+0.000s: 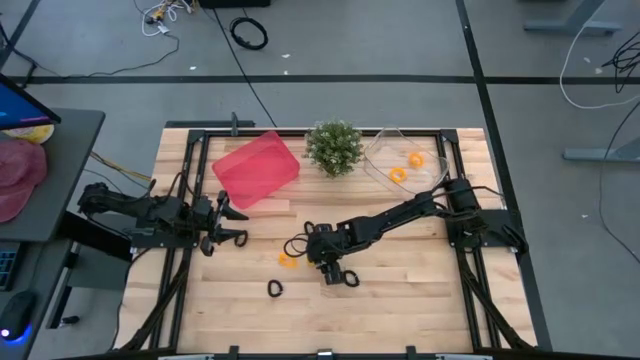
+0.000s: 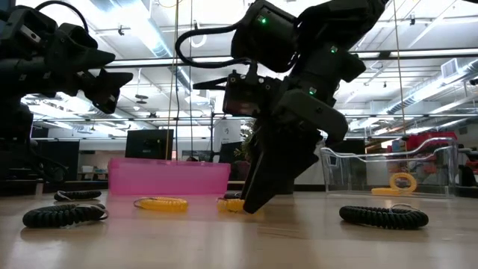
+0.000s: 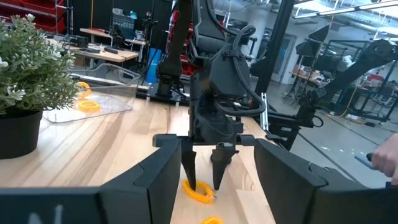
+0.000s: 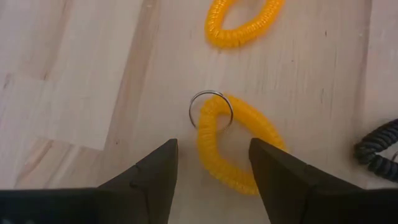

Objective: Sort spring keychains
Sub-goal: Put the yellow spring keychain into the transparent bin

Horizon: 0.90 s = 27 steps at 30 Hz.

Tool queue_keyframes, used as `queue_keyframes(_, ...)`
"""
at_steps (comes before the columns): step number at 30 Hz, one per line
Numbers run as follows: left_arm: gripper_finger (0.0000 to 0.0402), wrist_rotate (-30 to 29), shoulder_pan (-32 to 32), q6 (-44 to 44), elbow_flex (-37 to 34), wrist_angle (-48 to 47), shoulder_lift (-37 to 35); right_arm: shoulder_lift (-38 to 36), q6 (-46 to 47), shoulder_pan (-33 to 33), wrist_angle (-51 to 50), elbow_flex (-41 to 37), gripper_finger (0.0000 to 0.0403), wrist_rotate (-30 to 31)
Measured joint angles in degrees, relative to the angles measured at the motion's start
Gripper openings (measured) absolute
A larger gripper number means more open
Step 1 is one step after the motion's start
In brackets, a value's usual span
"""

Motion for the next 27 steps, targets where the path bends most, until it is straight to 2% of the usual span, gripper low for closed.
queue_keyframes(3,0.0209,0.0,0.0,0.0,0.0,0.0,0.0,0.1,0.0,0.0,0.2,-0.1,0.0203,0.0)
queue_keyframes(6,0.0209,0.0,0.0,0.0,0.0,0.0,0.0,0.1,0.0,-0.2,-0.4,-0.1,0.0179,0.1)
queue_keyframes(9,0.0209,0.0,0.0,0.0,0.0,0.0,0.0,0.2,0.0,-0.6,-1.2,-0.1,0.013,0.0)
queue_keyframes(13,0.0209,0.0,0.0,0.0,0.0,0.0,0.0,0.2,-1.0,-1.4,-2.9,0.0,0.0039,-0.6)
queue_keyframes(15,0.0209,0.0,0.0,0.0,0.0,0.0,0.0,0.2,-1.8,-1.8,-3.8,0.0,0.0015,-1.4)
queue_keyframes(19,0.0209,0.0,0.0,0.0,0.0,0.0,0.0,0.2,-1.8,-2.1,-4.4,-0.1,0.0023,-2.1)
queue_keyframes(24,0.0209,0.0,0.0,0.0,0.0,0.0,0.0,-1.7,-3.7,-2.0,-5.2,-0.2,0.0008,-1.5)
queue_keyframes(27,0.0209,0.0,0.0,0.0,0.0,0.0,0.0,-4.3,-3.3,-1.4,-8.5,-0.7,0.0008,1.1)
